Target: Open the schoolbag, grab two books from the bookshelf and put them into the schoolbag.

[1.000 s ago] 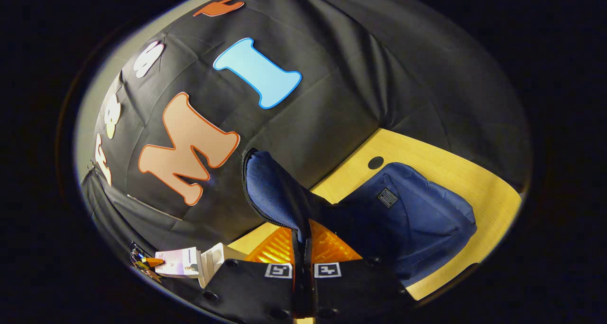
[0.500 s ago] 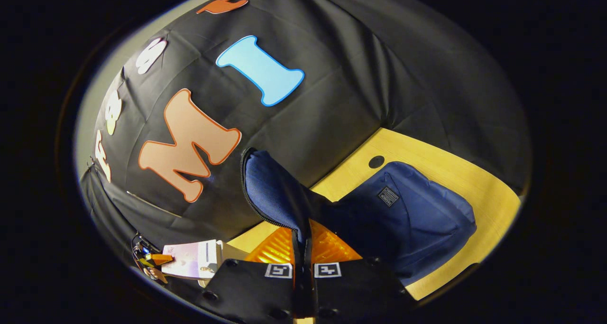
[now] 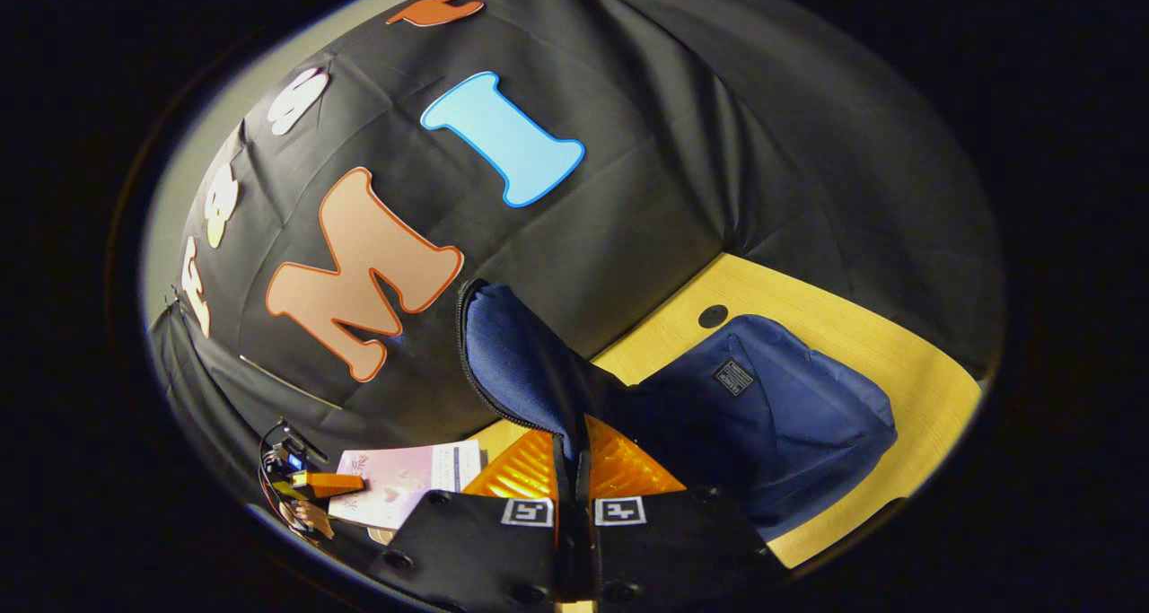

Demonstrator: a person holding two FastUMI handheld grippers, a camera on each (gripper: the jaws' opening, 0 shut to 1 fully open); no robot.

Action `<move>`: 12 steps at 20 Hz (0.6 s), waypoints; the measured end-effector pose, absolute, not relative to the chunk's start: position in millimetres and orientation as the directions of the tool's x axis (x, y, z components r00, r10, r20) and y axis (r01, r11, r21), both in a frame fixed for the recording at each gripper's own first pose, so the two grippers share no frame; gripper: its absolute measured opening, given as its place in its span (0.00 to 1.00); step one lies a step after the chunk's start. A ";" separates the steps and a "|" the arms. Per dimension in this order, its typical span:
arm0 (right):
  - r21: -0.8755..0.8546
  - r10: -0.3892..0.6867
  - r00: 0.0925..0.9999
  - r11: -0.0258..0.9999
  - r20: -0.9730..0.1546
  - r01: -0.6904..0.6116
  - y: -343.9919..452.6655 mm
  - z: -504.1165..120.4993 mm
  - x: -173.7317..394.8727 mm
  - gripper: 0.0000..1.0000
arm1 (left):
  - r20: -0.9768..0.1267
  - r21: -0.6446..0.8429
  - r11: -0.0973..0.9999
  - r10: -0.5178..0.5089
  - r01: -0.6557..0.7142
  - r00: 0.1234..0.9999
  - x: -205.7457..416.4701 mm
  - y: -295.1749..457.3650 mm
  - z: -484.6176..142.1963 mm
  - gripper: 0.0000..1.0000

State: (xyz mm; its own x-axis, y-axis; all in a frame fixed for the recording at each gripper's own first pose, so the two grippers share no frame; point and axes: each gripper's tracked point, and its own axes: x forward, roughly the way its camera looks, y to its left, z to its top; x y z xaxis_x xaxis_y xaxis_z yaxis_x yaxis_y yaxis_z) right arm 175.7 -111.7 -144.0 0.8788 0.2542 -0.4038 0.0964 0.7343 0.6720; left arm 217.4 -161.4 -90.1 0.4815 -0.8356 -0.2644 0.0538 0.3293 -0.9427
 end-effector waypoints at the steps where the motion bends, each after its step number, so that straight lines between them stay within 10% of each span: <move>1: 0.673 0.252 0.880 0.734 -0.402 0.097 -110.9 -144.1 175.3 0.04 | -0.269 -0.944 0.328 -0.840 0.046 0.471 219.4 -169.0 -94.7 0.32; 12: 0.673 0.248 0.889 0.734 -0.386 0.087 -108.2 -143.8 175.9 0.04 | -0.310 -0.941 0.337 -0.889 0.024 0.338 230.3 -269.0 -135.6 0.32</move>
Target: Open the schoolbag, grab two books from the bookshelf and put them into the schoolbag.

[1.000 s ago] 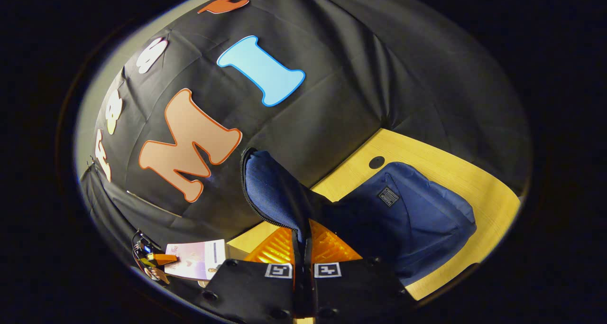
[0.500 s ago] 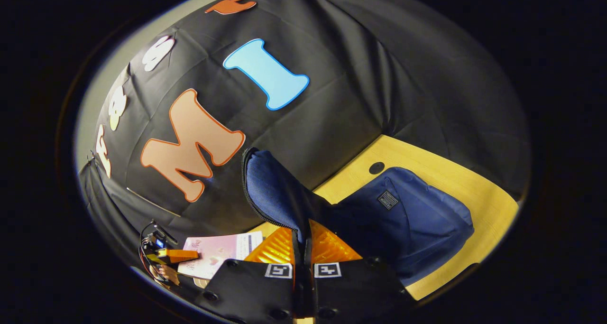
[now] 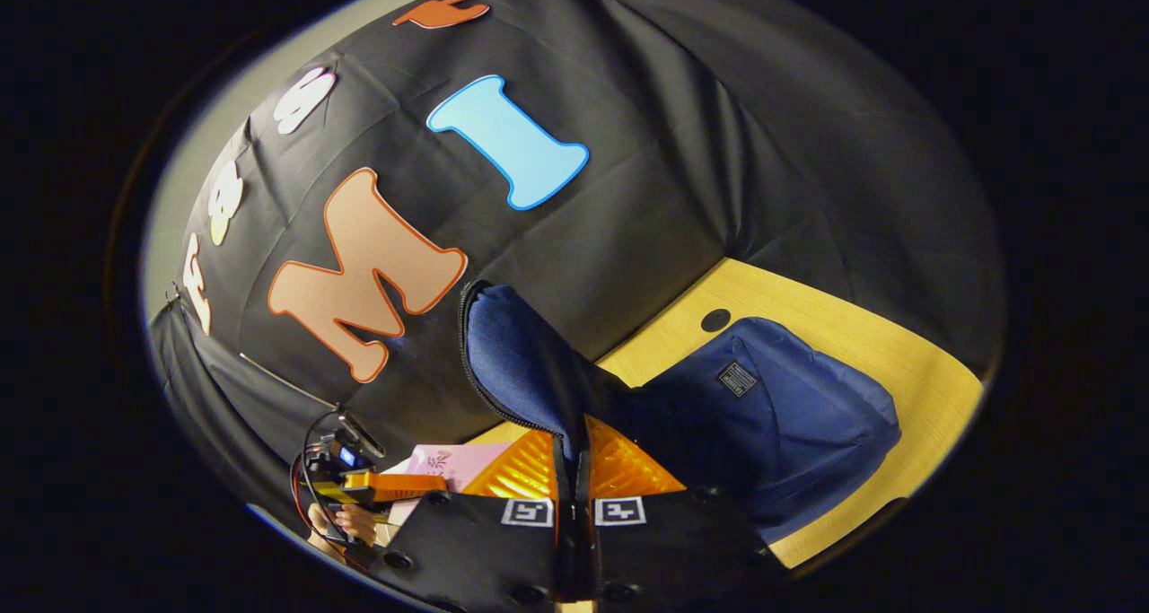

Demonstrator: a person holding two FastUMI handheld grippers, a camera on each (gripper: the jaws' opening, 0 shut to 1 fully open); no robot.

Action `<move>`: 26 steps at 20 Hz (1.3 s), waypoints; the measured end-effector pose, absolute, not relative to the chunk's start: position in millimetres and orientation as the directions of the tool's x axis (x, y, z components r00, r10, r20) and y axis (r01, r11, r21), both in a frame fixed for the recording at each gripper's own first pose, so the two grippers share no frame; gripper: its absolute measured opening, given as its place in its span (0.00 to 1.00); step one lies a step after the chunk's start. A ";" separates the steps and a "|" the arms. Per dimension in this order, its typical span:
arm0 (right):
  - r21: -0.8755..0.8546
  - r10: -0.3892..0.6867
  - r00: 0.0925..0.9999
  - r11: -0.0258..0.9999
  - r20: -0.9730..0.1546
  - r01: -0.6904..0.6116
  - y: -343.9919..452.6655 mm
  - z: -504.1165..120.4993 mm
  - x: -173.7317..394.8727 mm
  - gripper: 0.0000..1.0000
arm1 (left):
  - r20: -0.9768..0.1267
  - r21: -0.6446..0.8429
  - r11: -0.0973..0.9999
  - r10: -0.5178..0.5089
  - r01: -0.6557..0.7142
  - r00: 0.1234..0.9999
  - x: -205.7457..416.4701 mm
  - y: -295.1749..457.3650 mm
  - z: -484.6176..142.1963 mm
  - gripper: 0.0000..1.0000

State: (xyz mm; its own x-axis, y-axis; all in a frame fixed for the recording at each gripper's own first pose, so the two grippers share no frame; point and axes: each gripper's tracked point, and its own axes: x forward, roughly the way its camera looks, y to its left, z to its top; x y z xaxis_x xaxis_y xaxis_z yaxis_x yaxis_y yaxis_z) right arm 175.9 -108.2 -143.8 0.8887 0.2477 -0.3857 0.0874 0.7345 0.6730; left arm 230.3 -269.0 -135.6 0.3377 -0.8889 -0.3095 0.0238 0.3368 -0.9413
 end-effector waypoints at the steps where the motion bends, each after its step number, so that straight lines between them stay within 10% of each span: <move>1: 0.674 0.252 0.888 0.734 -0.384 0.083 -107.6 -143.7 175.3 0.04 | -0.307 -0.943 0.332 -0.893 0.020 0.329 231.3 -275.9 -137.1 0.33; 26: 0.709 0.316 0.888 0.705 -0.334 0.016 -108.4 -139.0 178.4 0.03 | -0.184 -0.979 0.142 -0.926 -0.147 0.328 243.6 -399.4 -188.7 0.32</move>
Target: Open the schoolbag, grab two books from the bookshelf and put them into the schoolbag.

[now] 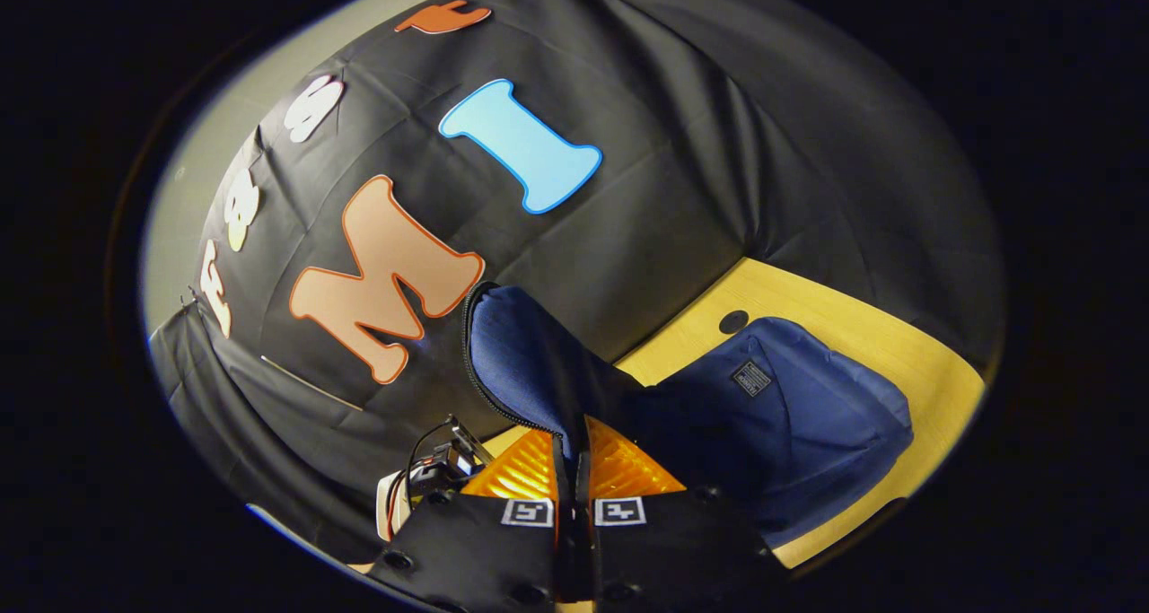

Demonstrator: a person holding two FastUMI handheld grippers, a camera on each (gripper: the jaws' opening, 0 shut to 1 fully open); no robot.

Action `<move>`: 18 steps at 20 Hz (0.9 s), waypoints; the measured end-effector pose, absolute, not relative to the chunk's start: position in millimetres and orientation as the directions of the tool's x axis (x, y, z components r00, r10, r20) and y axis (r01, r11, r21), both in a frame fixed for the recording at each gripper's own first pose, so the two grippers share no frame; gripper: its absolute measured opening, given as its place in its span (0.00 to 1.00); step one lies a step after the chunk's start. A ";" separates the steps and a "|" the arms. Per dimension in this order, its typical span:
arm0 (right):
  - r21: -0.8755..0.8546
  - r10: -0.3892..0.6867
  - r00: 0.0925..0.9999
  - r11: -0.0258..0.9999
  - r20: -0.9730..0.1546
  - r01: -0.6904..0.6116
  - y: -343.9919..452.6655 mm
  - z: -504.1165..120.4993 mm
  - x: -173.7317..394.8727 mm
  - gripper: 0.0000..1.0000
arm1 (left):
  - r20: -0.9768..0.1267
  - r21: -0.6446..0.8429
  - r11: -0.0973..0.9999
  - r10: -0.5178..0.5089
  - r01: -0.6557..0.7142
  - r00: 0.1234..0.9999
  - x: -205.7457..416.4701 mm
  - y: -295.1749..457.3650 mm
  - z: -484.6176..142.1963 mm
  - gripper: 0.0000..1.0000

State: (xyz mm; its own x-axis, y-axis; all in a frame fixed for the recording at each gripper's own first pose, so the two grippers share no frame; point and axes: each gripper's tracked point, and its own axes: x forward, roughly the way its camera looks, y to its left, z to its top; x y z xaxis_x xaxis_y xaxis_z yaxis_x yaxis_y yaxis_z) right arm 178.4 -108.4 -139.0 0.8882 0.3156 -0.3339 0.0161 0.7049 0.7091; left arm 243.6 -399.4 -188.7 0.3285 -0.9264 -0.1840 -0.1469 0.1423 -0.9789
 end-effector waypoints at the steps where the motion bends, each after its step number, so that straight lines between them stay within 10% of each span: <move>1: 0.708 0.318 0.888 0.706 -0.333 0.012 -106.5 -138.4 178.1 0.03 | -0.177 -0.980 0.134 -0.928 -0.149 0.328 244.8 -403.9 -189.9 0.32; 18: 0.715 0.318 0.891 0.699 -0.323 0.010 -116.0 -136.9 177.0 0.03 | -0.177 -0.974 0.124 -0.938 -0.190 0.298 233.3 -445.6 -200.2 0.33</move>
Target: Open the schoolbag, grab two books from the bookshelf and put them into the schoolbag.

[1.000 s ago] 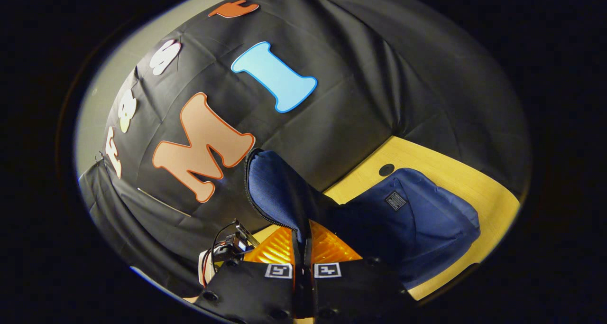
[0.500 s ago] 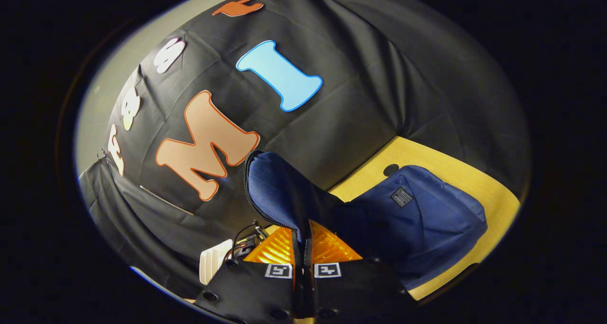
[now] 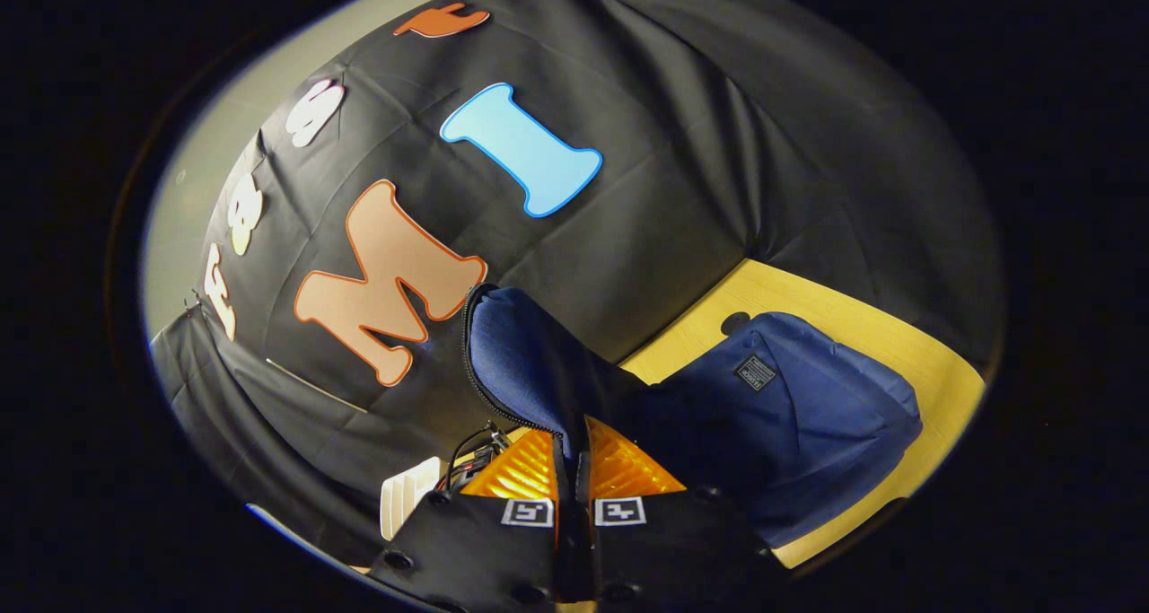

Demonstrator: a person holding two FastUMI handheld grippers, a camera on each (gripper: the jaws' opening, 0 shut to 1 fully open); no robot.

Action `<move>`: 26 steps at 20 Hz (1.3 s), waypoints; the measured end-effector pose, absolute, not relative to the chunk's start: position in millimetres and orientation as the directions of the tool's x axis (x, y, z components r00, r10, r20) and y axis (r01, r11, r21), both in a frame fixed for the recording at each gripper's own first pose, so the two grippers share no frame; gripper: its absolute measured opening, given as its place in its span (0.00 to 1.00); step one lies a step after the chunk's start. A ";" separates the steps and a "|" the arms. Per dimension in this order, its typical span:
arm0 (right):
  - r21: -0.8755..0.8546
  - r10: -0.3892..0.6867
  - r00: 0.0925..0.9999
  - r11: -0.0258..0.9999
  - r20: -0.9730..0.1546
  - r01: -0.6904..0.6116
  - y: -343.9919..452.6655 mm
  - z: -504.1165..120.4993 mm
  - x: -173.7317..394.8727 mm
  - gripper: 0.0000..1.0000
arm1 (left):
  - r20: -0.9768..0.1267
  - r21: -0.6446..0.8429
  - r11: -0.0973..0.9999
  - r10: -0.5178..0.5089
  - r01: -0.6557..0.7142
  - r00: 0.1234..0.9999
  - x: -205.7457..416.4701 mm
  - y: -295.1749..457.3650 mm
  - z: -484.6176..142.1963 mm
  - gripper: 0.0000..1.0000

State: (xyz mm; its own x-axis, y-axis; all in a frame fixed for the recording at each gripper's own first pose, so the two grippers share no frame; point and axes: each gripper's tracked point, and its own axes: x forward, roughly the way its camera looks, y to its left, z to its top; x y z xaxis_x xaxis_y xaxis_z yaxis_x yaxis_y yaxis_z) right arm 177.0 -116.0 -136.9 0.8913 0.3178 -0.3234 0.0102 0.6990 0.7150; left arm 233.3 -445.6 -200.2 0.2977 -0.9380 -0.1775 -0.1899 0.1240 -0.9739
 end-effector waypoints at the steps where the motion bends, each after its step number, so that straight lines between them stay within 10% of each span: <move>1: 0.712 0.316 0.891 0.702 -0.326 0.012 -116.2 -139.5 176.2 0.03 | -0.194 -0.974 0.148 -0.936 -0.169 0.294 231.0 -443.1 -199.8 0.36; 4: 0.713 0.315 0.889 0.701 -0.334 0.020 -117.0 -142.8 174.8 0.03 | -0.361 -0.933 0.350 -0.897 -0.086 0.255 222.6 -436.6 -218.6 0.46; 9: 0.712 0.317 0.886 0.702 -0.339 0.021 -114.5 -146.5 175.0 0.03 | -0.519 -0.817 0.560 -0.818 0.135 0.249 214.3 -430.1 -216.1 0.96; 14: 0.693 0.315 0.882 0.721 -0.351 0.019 -111.1 -148.3 173.8 0.03 | -0.656 -0.546 0.771 -0.637 0.328 0.406 223.5 -399.0 -195.2 0.97; 26: 0.660 0.324 0.871 0.751 -0.369 0.000 -103.5 -152.0 173.2 0.04 | -0.524 -0.316 0.888 -0.456 0.333 0.719 236.2 -384.8 -178.6 0.96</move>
State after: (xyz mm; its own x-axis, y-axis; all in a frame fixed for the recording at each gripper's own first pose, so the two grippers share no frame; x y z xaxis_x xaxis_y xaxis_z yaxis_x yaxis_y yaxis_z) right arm 173.2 -103.5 -152.0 0.8708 0.3244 -0.3694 0.0000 0.7513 0.6599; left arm 236.2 -384.8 -178.6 0.7190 -0.4562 -0.5243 0.3329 0.8883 -0.3163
